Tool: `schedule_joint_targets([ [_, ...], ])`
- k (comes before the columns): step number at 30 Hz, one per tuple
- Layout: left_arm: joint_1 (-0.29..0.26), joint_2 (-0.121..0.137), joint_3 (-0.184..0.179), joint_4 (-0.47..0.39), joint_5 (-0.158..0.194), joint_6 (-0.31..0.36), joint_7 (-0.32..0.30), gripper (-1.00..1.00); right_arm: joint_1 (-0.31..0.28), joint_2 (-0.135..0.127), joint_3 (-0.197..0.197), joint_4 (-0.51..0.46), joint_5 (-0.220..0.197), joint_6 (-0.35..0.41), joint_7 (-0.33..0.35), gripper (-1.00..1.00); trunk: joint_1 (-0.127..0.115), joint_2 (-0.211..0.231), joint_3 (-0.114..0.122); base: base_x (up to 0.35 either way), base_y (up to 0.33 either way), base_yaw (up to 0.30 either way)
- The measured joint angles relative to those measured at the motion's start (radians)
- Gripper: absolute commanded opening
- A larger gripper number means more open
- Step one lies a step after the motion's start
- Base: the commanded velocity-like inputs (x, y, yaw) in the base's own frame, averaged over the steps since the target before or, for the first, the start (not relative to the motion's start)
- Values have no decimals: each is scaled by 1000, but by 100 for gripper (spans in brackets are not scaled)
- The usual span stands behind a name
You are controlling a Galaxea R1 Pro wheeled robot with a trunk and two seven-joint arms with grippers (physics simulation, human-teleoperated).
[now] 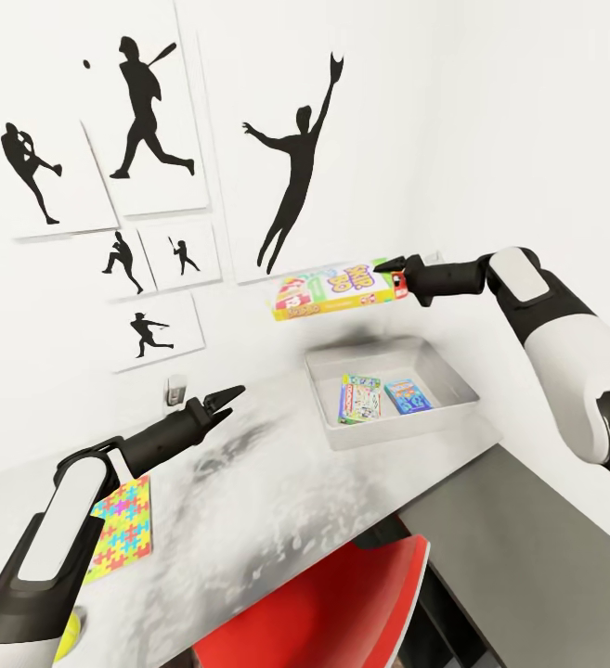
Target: Put all the toys in the child's room - the three board games (two on the bed and one on the table), the two jigsaw puzzles on the table, and the tennis ball on the table - inside the toy box on the table in the child's room.
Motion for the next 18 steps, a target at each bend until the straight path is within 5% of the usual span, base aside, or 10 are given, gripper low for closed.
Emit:
schedule_joint_targets([
  [13, 1, 4, 0, 0, 1, 2, -1, 100, 43, -13, 10, -1, 9, 0, 0, -100, 0, 0, 0, 0, 0, 0],
  [18, 1, 5, 0, 0, 1, 3, -1, 100, 82, -47, 11, -3, 6, 0, 5, -100, 0, 0, -4, 0, 0, -33],
])
